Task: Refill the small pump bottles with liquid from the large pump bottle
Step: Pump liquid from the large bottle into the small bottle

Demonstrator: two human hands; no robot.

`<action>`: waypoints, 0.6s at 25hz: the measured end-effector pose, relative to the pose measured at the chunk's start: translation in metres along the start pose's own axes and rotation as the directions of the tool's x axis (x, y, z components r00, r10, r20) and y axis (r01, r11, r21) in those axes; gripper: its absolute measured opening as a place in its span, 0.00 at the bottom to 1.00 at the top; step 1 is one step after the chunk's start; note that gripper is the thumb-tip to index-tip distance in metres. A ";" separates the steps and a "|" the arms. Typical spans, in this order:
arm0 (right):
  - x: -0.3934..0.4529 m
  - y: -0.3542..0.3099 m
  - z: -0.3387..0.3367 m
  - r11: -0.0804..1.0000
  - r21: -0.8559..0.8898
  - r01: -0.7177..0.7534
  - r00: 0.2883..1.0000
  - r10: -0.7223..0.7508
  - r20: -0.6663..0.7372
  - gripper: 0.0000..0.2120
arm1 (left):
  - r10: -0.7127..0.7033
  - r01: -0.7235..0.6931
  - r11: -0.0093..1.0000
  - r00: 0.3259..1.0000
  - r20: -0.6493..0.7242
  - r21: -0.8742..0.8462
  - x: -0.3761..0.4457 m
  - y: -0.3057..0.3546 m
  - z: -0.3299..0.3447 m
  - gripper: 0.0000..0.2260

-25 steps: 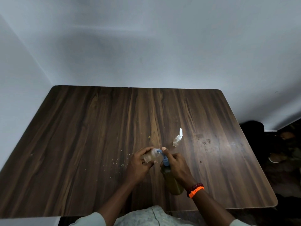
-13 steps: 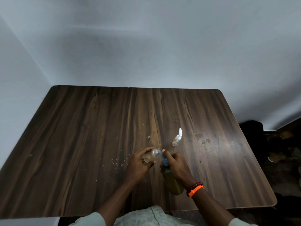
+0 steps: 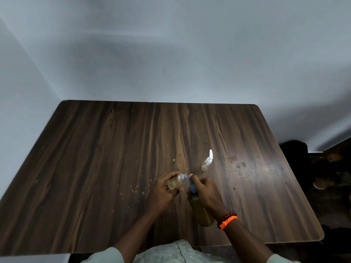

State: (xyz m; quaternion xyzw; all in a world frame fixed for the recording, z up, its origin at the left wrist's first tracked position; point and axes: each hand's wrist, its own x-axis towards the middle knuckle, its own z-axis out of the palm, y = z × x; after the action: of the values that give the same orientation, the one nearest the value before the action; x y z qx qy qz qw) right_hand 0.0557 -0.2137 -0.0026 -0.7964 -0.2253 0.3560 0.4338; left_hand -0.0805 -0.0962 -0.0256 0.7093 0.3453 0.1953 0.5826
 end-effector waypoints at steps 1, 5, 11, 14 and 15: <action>0.000 0.000 0.000 1.000 0.008 -0.003 1.000 0.003 -0.008 0.32 | 0.007 -0.007 1.000 1.000 -0.006 -0.001 0.000 0.001 0.000 0.25; 0.000 -0.001 -0.001 0.999 0.031 -0.011 1.000 0.010 0.009 0.32 | 0.016 -0.016 1.000 1.000 -0.017 -0.007 0.003 0.002 -0.001 0.25; 0.001 0.000 0.000 1.000 -0.007 -0.007 1.000 0.007 0.007 0.34 | 0.004 -0.004 1.000 1.000 0.009 -0.015 0.002 0.001 0.000 0.24; 0.001 -0.003 0.002 1.000 -0.007 0.021 1.000 -0.021 -0.002 0.29 | 0.012 -0.013 1.000 1.000 -0.017 -0.018 0.003 0.001 0.000 0.23; 0.001 -0.003 0.001 1.000 -0.002 0.009 1.000 -0.009 0.000 0.29 | 0.008 -0.008 1.000 1.000 -0.017 -0.018 0.003 0.001 -0.001 0.23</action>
State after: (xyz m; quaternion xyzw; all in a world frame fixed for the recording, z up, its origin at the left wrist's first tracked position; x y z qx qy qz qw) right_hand 0.0553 -0.2109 -0.0011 -0.7957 -0.2290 0.3541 0.4347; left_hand -0.0784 -0.0937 -0.0249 0.7038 0.3458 0.2067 0.5852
